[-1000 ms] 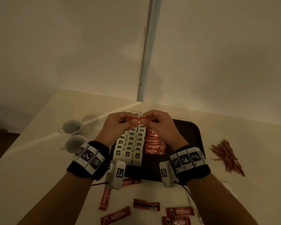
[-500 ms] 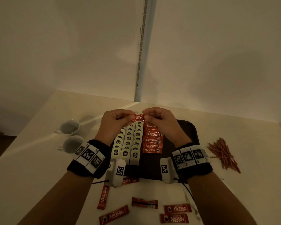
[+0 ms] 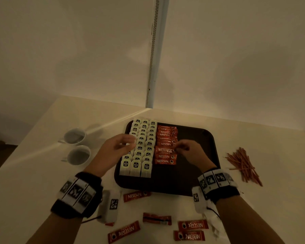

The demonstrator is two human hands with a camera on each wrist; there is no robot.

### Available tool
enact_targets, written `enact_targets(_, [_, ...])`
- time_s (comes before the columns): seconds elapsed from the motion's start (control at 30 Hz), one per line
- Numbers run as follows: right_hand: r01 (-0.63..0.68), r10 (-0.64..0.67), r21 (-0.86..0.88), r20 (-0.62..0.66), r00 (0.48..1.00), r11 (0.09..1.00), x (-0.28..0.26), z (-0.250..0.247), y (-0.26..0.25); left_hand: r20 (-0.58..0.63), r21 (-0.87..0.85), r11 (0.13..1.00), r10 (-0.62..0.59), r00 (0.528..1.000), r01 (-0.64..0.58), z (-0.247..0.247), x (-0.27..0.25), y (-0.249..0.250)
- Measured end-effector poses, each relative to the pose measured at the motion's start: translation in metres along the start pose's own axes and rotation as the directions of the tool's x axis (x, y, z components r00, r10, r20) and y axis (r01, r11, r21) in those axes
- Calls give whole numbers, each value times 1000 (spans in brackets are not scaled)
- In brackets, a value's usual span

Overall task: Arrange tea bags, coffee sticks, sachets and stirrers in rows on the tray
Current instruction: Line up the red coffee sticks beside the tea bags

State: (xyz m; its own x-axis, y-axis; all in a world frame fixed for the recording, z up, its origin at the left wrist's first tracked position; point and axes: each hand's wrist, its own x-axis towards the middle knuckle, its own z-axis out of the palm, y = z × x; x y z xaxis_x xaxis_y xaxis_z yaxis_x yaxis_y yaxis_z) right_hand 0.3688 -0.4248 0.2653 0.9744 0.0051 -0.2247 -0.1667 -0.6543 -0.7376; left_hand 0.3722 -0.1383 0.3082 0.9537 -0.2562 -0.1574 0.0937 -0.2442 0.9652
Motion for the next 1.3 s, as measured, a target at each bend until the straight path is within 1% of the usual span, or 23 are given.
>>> enact_targets(0.07, [-68,68,-19,-16,998,997,-5,13,27,-2,-4,999,-41,999,41,-12,-17,-14])
enact_targets(0.2, [-183,183,15,-13,983,983,-13,40,57,-128,-26,993,-117,985,115,-30,-49,-45])
enact_targets(0.27, [-208,209,46,-23,978,977,-14,50,60,-175,-48,986,-168,970,162,-37,-64,-61])
enact_targets(0.4, [-236,246,84,-126,961,968,-8,59,59,-242,-94,960,-277,930,262,-49,-89,-88])
enact_targets(0.47, [-249,258,75,-162,952,966,-4,61,57,-262,-113,952,-306,915,285,-55,-99,-96])
enact_targets(0.57, [-264,273,73,-181,945,962,-2,62,56,-284,-121,944,-329,901,307,-62,-111,-103])
enact_targets(0.77, [-282,294,87,-193,936,955,0,64,54,-295,-136,930,-367,882,341,-71,-118,-108])
enact_targets(1.17, [-344,343,25,-170,924,939,0,63,51,-273,-135,926,-376,885,352,-65,-116,-96])
enact_targets(1.23, [-336,336,28,-179,925,941,-2,61,50,-262,-119,924,-381,887,362,-63,-117,-95])
enact_targets(1.3, [-290,290,25,-189,938,957,-4,58,46,-251,-89,931,-366,896,355,-60,-116,-94])
